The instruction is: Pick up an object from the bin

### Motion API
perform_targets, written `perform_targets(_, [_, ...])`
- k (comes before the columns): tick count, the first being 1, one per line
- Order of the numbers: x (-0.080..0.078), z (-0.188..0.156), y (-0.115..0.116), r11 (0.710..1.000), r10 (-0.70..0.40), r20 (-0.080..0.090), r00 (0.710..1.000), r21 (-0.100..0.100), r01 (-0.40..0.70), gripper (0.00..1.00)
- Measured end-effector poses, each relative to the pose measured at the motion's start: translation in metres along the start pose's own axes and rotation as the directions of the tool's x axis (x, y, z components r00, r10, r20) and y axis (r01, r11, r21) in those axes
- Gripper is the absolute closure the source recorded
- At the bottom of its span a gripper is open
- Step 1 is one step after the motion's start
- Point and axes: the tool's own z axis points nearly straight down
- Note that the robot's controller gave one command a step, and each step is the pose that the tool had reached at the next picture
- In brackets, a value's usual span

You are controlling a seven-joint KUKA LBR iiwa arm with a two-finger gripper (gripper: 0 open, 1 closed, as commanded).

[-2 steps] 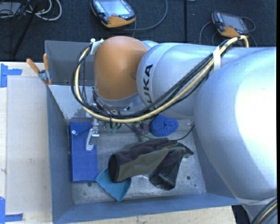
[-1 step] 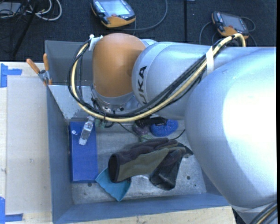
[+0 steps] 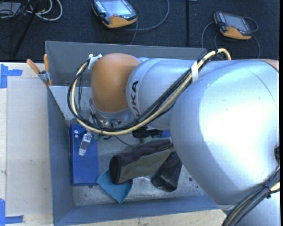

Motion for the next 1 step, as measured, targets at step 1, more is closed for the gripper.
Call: perform_targets(1, [-0.0028,-0.0118,-0.0022,1.000,0.009,0.004,1.000,0.004,-0.009,1.00])
